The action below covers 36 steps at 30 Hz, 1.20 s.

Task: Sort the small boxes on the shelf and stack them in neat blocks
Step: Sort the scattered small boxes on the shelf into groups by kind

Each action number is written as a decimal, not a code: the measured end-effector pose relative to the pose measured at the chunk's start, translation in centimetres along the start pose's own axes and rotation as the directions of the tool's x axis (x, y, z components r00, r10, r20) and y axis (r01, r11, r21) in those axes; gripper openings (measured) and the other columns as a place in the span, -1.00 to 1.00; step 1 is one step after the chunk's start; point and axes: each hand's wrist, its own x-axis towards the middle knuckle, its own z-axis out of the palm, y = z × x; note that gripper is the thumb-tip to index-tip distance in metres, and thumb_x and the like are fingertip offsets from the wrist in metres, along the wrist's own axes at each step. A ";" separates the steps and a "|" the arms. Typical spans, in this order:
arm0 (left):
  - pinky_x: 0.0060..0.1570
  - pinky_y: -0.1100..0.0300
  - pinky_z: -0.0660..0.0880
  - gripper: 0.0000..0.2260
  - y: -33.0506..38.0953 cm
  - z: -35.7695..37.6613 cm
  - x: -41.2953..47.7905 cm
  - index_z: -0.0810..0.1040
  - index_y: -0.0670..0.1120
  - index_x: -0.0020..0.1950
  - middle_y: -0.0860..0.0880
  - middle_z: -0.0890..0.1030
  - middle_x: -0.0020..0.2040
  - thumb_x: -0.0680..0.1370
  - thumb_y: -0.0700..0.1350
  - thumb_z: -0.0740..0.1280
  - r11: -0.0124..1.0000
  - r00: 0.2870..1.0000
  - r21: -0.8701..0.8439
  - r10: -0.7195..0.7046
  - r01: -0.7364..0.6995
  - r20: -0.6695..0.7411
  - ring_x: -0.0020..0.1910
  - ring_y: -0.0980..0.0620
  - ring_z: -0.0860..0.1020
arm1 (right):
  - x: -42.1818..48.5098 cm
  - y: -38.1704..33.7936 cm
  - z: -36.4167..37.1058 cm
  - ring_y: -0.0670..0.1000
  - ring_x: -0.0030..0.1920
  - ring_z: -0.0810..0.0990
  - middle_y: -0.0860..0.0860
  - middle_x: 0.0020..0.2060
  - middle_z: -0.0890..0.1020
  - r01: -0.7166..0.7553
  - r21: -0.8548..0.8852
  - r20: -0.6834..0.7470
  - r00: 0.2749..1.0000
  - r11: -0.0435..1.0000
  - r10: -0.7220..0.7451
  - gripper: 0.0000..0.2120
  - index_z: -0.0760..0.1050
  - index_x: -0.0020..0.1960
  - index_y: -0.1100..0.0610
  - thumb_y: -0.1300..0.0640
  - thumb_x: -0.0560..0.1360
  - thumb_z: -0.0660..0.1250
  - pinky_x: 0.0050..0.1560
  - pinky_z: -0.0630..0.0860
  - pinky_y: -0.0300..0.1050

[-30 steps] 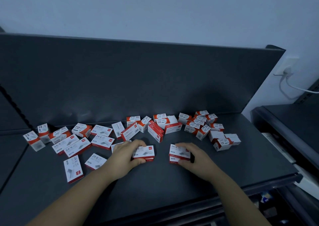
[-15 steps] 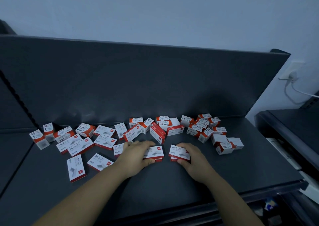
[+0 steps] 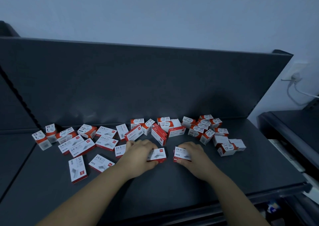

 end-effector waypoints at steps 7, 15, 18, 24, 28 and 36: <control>0.28 0.10 0.17 -0.64 -0.1 -0.1 0.2 0.41 0.16 0.32 0.15 0.46 0.24 0.53 0.08 0.35 0.998 0.997 -0.041 -0.042 0.045 0.063 0.26 0.14 0.39 | -0.3 0.6 -0.2 -0.13 0.27 0.31 -0.19 0.27 0.44 -0.023 0.040 0.028 0.999 0.999 0.022 -0.50 0.34 0.42 -0.13 0.00 0.52 0.39 0.27 0.32 -0.18; 0.28 0.06 0.19 -0.64 -0.2 0.0 0.0 0.41 0.18 0.33 0.16 0.48 0.23 0.54 0.10 0.34 0.998 0.998 -0.032 -0.045 0.047 0.050 0.25 0.14 0.40 | -0.1 -0.6 0.5 -0.09 0.30 0.30 -0.18 0.28 0.40 -0.057 -0.038 0.013 0.998 0.998 0.057 -0.51 0.34 0.38 -0.19 -0.11 0.49 0.38 0.34 0.27 0.02; 0.31 0.05 0.17 -0.63 -0.2 0.1 -0.1 0.40 0.17 0.34 0.16 0.47 0.26 0.54 0.09 0.33 0.998 0.998 -0.021 -0.052 0.053 0.041 0.27 0.13 0.39 | 0.2 -1.3 0.5 -0.06 0.32 0.27 -0.17 0.28 0.37 -0.063 -0.075 0.033 0.997 0.995 0.066 -0.53 0.35 0.35 -0.18 -0.14 0.48 0.38 0.31 0.24 0.03; 0.29 0.06 0.17 -0.62 -0.1 0.4 -0.2 0.38 0.17 0.37 0.15 0.44 0.30 0.55 0.09 0.32 0.998 0.997 -0.016 -0.060 0.061 0.038 0.30 0.10 0.37 | 0.3 -1.9 0.3 -0.03 0.33 0.27 -0.15 0.30 0.37 -0.069 -0.098 0.062 0.995 0.993 0.075 -0.55 0.35 0.35 -0.18 -0.14 0.50 0.35 0.33 0.26 0.05; 0.33 0.07 0.14 -0.57 -0.1 0.3 -0.3 0.34 0.15 0.41 0.13 0.43 0.34 0.56 0.08 0.32 0.999 0.998 -0.009 -0.053 0.053 0.045 0.32 0.11 0.36 | 0.4 -2.0 0.1 -0.03 0.33 0.28 -0.15 0.30 0.37 -0.079 -0.107 0.068 0.994 0.991 0.087 -0.54 0.35 0.35 -0.17 -0.15 0.49 0.36 0.32 0.27 0.05; 0.30 0.17 0.10 -0.54 -2.3 -2.4 -2.0 0.36 0.15 0.43 0.21 0.39 0.39 0.55 0.20 0.29 0.996 0.994 -0.082 -0.044 0.036 -0.095 0.39 0.20 0.30 | 0.5 -2.4 -0.8 -0.11 0.28 0.35 -0.21 0.22 0.46 -0.074 0.056 0.016 0.997 0.996 0.073 -0.51 0.37 0.35 -0.19 -0.28 0.47 0.32 0.35 0.32 0.08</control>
